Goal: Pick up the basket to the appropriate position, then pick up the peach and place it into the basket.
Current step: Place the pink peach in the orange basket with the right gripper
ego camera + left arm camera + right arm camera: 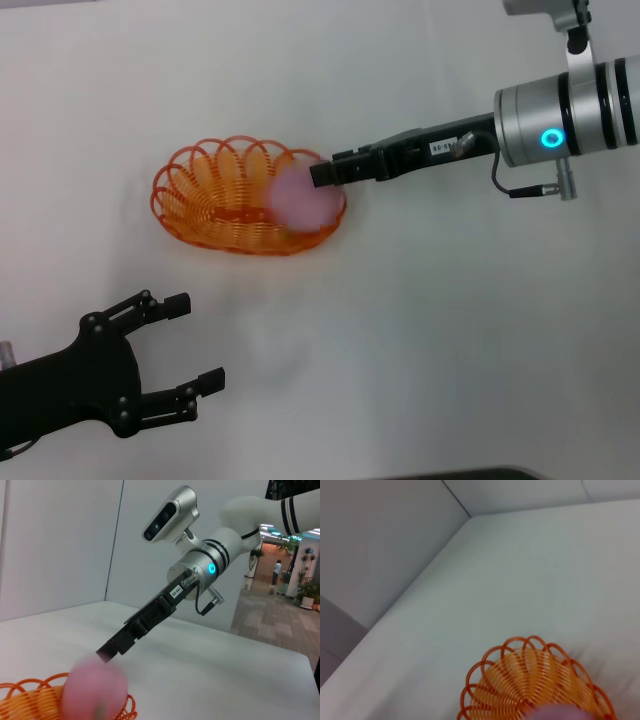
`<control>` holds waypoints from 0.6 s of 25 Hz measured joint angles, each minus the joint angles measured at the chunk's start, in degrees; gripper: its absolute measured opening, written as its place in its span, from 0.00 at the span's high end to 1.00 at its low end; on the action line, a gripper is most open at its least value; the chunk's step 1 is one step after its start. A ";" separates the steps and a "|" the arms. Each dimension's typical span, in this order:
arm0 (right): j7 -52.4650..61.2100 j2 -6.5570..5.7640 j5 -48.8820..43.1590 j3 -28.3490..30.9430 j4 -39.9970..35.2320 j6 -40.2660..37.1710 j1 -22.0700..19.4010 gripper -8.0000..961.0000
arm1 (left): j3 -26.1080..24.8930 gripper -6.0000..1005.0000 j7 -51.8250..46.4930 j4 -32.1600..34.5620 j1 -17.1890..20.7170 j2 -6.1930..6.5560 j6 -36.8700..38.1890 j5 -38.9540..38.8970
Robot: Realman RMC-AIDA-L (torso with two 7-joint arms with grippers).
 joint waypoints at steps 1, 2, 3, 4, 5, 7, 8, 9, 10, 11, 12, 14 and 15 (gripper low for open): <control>-0.02 -0.07 0.41 -0.11 0.00 0.01 -0.09 0.67 | 0.00 0.10 0.00 0.00 0.00 0.00 0.00 -0.01; -0.21 -0.10 0.69 -0.14 0.01 0.02 -0.14 0.66 | 0.00 0.10 0.00 0.00 0.01 0.00 0.00 -0.01; -0.50 -0.11 0.94 -0.16 0.01 0.00 -0.16 0.53 | 0.00 0.10 0.00 0.00 0.02 0.00 0.00 -0.02; -0.80 -0.10 1.10 -0.17 0.02 -0.03 -0.16 0.40 | 0.00 0.10 -0.01 0.00 0.02 0.00 -0.01 -0.03; -1.06 -0.08 1.23 -0.18 0.03 -0.06 -0.17 0.38 | 0.01 0.10 0.00 -0.02 0.03 0.00 -0.02 -0.03; -1.67 -0.03 1.59 -0.20 0.04 -0.17 -0.21 0.33 | 0.00 0.10 0.00 -0.04 0.03 0.00 -0.03 -0.03; -2.41 -0.03 2.05 -0.21 0.06 -0.40 -0.33 0.30 | 0.00 0.10 -0.01 -0.07 0.03 0.00 -0.04 -0.04; -3.72 -0.03 2.73 -0.21 0.09 -0.76 -0.59 0.28 | 0.00 0.10 -0.01 -0.07 0.03 0.00 -0.05 -0.04; -5.14 -0.03 3.52 -0.22 0.10 -1.28 -0.96 0.25 | 0.01 0.10 -0.01 -0.08 0.03 0.00 -0.06 -0.04; -7.25 -0.05 4.65 -0.22 0.13 -2.01 -1.55 0.25 | 0.01 0.10 -0.01 -0.09 0.03 0.00 -0.06 -0.04; -9.71 -0.07 5.82 -0.14 0.15 -2.78 -2.42 0.25 | 0.00 0.10 -0.01 -0.09 0.04 0.00 -0.06 -0.04; -15.03 -0.10 9.04 0.16 0.17 -3.91 -4.64 0.25 | 0.00 0.10 -0.01 -0.09 0.10 0.00 -0.06 -0.04; -17.32 -0.13 10.57 0.20 0.17 -4.28 -5.83 0.25 | -0.01 0.10 0.00 -0.09 0.11 0.00 -0.02 -0.06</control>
